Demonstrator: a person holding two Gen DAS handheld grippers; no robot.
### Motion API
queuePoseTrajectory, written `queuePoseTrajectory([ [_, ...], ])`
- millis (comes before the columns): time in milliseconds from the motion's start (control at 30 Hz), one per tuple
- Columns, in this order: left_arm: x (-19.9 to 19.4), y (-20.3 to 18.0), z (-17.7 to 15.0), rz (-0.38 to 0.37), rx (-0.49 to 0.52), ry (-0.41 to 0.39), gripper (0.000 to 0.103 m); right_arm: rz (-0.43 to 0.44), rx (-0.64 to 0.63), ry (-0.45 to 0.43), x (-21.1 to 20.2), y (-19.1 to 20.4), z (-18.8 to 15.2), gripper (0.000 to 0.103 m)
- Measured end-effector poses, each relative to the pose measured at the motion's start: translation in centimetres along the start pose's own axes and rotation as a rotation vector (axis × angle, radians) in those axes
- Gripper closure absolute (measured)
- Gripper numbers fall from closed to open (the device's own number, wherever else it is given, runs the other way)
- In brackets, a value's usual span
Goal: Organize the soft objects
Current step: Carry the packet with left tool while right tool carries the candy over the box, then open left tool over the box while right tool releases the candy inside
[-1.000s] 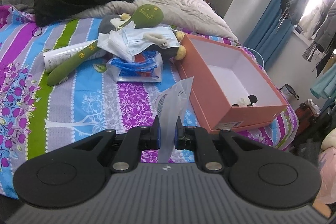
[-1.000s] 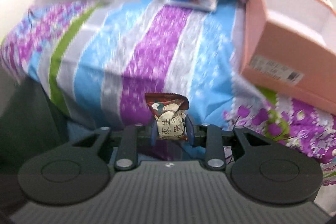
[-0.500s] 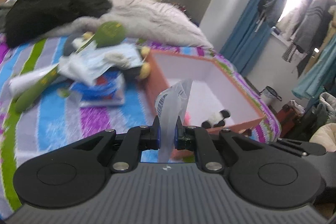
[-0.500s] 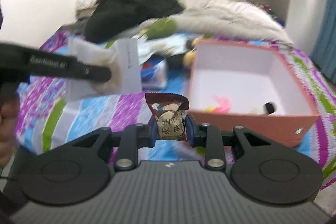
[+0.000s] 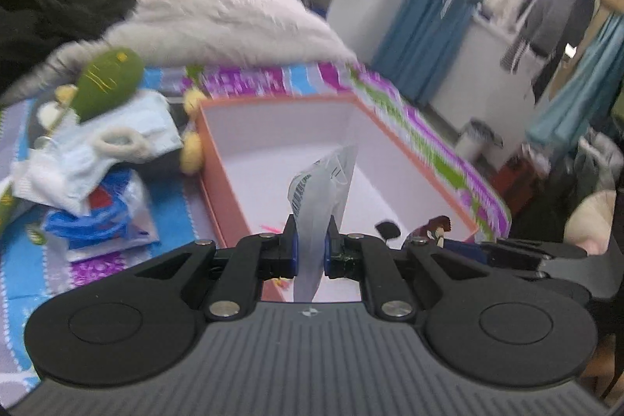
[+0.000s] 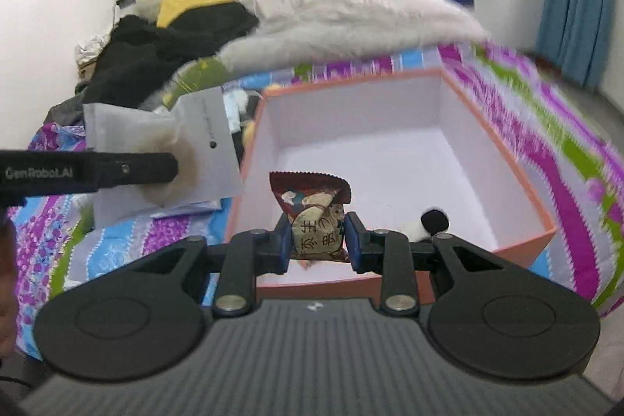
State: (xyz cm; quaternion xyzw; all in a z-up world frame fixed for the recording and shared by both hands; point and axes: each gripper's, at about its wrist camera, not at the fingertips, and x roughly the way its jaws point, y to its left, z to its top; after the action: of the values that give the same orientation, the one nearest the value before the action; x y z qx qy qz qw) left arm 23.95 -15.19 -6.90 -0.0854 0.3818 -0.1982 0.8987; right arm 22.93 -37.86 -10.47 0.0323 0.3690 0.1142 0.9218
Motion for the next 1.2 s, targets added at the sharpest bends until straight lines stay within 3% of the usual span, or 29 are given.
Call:
queuePoseTrajectory([
  [200,5.7,0.4,1.5,-0.002,-0.007,0.120,0.089,-0.019,0.039,0.090,3.3,-2.3,0.3,0.071],
  [400,8.8,-0.1,1.7,0.026,0.010,0.190,0.089,-0.025,0.061,0.132,4.7,-3.5,0.2,0.070],
  [500,9.2,-0.3,1.8,0.032,0.022,0.208,0.080,-0.044,0.057,0.132,4.5,-3.5,0.0,0.062],
  [600,8.8,-0.5,1.6,0.041,0.038,0.196,0.068,-0.054,0.043,0.115,4.1,-3.4,-0.2,0.057],
  [1200,0.0,-2.3,0.0,0.041,0.154,0.013,0.068,-0.004,0.042,-0.080,-2.7,-0.6,-1.8,0.057],
])
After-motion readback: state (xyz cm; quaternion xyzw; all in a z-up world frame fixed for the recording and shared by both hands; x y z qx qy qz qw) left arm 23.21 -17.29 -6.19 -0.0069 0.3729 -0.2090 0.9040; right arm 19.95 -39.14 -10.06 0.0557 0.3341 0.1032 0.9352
